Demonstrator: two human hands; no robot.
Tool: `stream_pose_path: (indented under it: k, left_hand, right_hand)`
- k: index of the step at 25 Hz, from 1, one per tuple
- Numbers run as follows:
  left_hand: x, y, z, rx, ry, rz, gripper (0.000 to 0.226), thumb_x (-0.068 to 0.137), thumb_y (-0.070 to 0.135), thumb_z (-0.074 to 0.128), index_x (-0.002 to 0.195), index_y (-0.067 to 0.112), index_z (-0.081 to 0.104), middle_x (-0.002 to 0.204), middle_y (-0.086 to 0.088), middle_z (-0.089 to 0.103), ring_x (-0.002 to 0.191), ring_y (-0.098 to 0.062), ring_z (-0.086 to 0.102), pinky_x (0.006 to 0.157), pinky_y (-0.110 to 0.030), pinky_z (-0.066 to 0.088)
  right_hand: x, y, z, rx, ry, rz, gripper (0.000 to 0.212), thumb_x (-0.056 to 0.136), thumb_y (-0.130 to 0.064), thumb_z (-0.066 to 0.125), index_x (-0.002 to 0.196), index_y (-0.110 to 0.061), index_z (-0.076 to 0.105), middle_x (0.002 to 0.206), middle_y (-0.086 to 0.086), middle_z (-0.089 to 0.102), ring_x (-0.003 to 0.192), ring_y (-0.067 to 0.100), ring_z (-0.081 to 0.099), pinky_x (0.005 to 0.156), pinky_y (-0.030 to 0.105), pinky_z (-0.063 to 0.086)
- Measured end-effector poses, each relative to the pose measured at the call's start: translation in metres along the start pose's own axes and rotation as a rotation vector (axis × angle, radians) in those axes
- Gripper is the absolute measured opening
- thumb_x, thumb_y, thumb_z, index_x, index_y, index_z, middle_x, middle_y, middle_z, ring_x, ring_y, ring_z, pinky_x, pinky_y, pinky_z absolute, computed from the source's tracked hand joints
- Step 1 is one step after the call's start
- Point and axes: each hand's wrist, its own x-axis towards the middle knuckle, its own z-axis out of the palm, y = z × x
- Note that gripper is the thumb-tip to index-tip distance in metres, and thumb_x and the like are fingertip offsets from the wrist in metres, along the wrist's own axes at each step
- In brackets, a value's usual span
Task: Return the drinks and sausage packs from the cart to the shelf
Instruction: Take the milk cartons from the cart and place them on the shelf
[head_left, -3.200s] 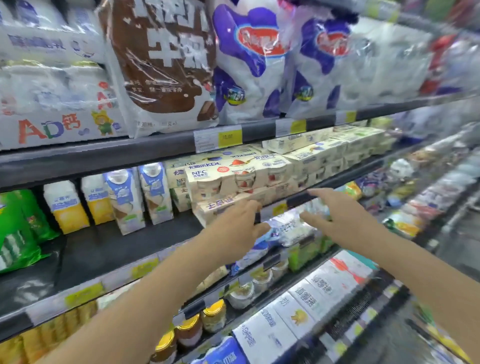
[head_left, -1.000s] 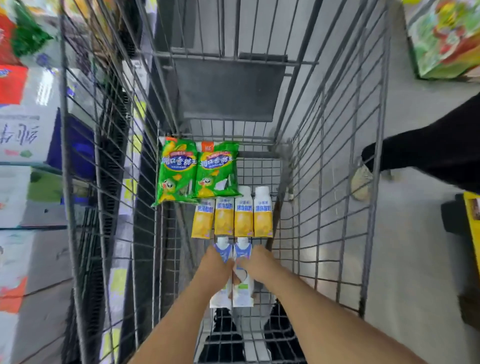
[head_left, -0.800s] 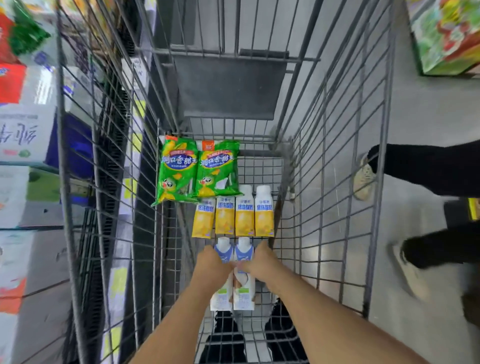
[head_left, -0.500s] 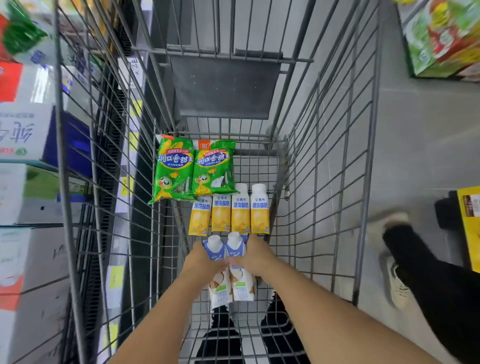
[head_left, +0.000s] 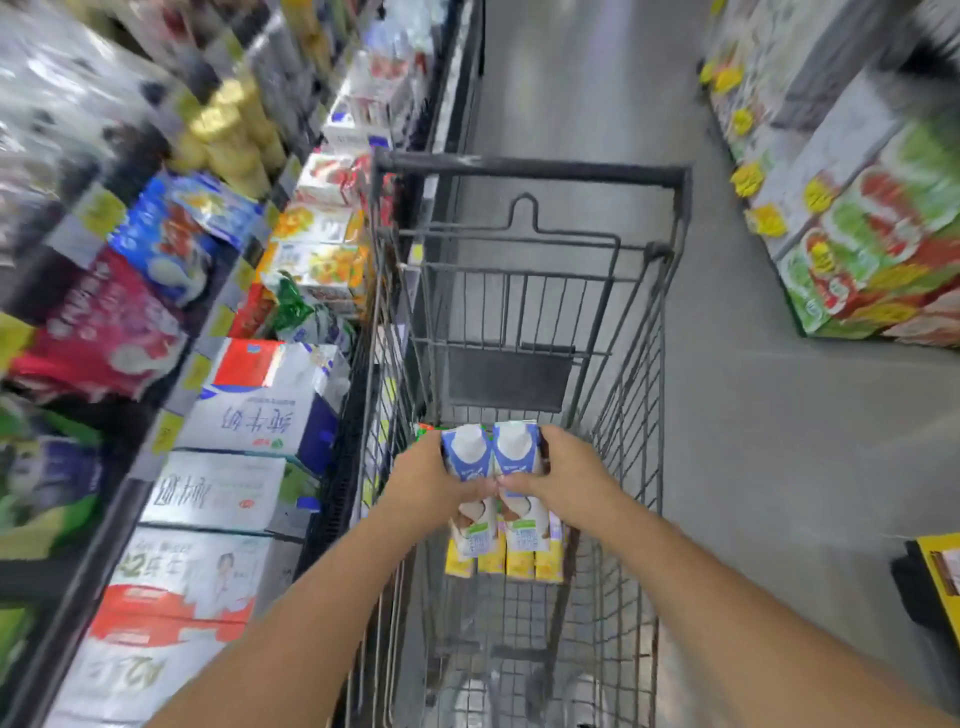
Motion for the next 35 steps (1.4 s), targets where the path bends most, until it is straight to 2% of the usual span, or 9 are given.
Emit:
stream_pose_path:
  k: [2,4,7,13,16,23,26,30,35]
  left_hand:
    - [-0.027,0.043,-0.044,0.029,0.046,0.089,0.054,0.065,0.033,0.091,0.107,0.022,0.06,0.099,0.01,0.068,0.09,-0.008,0.066,0.071,-0.023,0.05]
    - [-0.054,0.08,-0.086,0.036,0.101,0.165,0.046,0.066,0.033,0.091,0.099,0.03,0.059,0.09,0.018,0.066,0.084,0.002,0.065,0.066,-0.013,0.048]
    - [-0.1,0.127,-0.141,0.05,0.219,0.246,0.041,0.065,0.033,0.091,0.092,0.036,0.061,0.085,0.024,0.066,0.081,0.008,0.065,0.057,-0.007,0.044]
    - [-0.222,0.171,-0.208,-0.02,0.544,0.269,0.034,0.063,0.032,0.093,0.084,0.038,0.066,0.08,0.021,0.073,0.072,0.013,0.066,0.069,-0.02,0.055]
    - [-0.285,0.157,-0.22,-0.074,0.716,0.194,0.041,0.061,0.036,0.092,0.097,0.028,0.073,0.09,0.014,0.078,0.084,-0.004,0.073,0.08,-0.038,0.061]
    - [-0.46,0.088,-0.218,-0.067,1.122,-0.069,0.046,0.055,0.045,0.092,0.09,0.023,0.071,0.084,0.007,0.078,0.079,-0.011,0.074,0.076,-0.041,0.06]
    - [-0.553,0.054,-0.208,-0.133,1.25,-0.163,0.045,0.057,0.043,0.093,0.089,0.02,0.071,0.082,0.005,0.077,0.077,-0.012,0.074,0.079,-0.042,0.06]
    - [-0.677,0.01,-0.184,-0.197,1.405,-0.257,0.041,0.062,0.035,0.092,0.092,0.017,0.07,0.084,0.002,0.078,0.08,-0.015,0.074,0.081,-0.043,0.06]
    - [-0.855,-0.069,-0.148,-0.197,1.573,-0.356,0.041,0.063,0.036,0.092,0.096,0.021,0.071,0.086,0.007,0.077,0.079,-0.006,0.073,0.077,-0.035,0.061]
  right_hand:
    - [-0.019,-0.055,-0.027,-0.034,0.026,-0.091,0.053,0.073,-0.03,0.084,0.118,-0.017,0.058,0.113,0.001,0.068,0.101,0.02,0.065,0.085,0.036,0.053]
    - [-0.037,-0.107,-0.05,-0.047,0.029,-0.183,0.05,0.074,-0.031,0.083,0.116,-0.018,0.06,0.11,0.001,0.069,0.101,0.022,0.066,0.087,0.04,0.055]
    - [-0.064,-0.179,-0.079,-0.069,0.006,-0.364,0.043,0.074,-0.028,0.082,0.112,-0.024,0.061,0.106,-0.008,0.07,0.097,0.012,0.066,0.082,0.031,0.054]
    - [-0.126,-0.294,-0.095,-0.156,-0.112,-0.735,0.042,0.076,-0.027,0.082,0.11,-0.033,0.058,0.097,-0.021,0.063,0.092,0.001,0.064,0.063,0.009,0.041]
    - [-0.159,-0.329,-0.075,-0.191,-0.205,-0.899,0.039,0.077,-0.031,0.082,0.107,-0.034,0.056,0.094,-0.021,0.061,0.084,-0.005,0.059,0.058,0.01,0.043]
    - [-0.271,-0.367,0.027,-0.258,-0.499,-1.194,0.036,0.075,-0.035,0.082,0.104,-0.03,0.061,0.092,-0.015,0.066,0.078,-0.005,0.058,0.058,0.011,0.043]
    - [-0.344,-0.374,0.083,-0.293,-0.598,-1.275,0.039,0.074,-0.039,0.082,0.105,-0.024,0.065,0.099,-0.005,0.07,0.087,0.012,0.064,0.069,0.027,0.049]
    - [-0.454,-0.376,0.154,-0.276,-0.764,-1.367,0.03,0.075,-0.035,0.082,0.096,-0.025,0.064,0.088,-0.009,0.069,0.077,0.003,0.062,0.062,0.02,0.046]
    - [-0.617,-0.352,0.266,-0.271,-0.934,-1.428,0.037,0.071,-0.043,0.083,0.1,-0.027,0.067,0.093,-0.003,0.072,0.086,0.016,0.068,0.076,0.036,0.056]
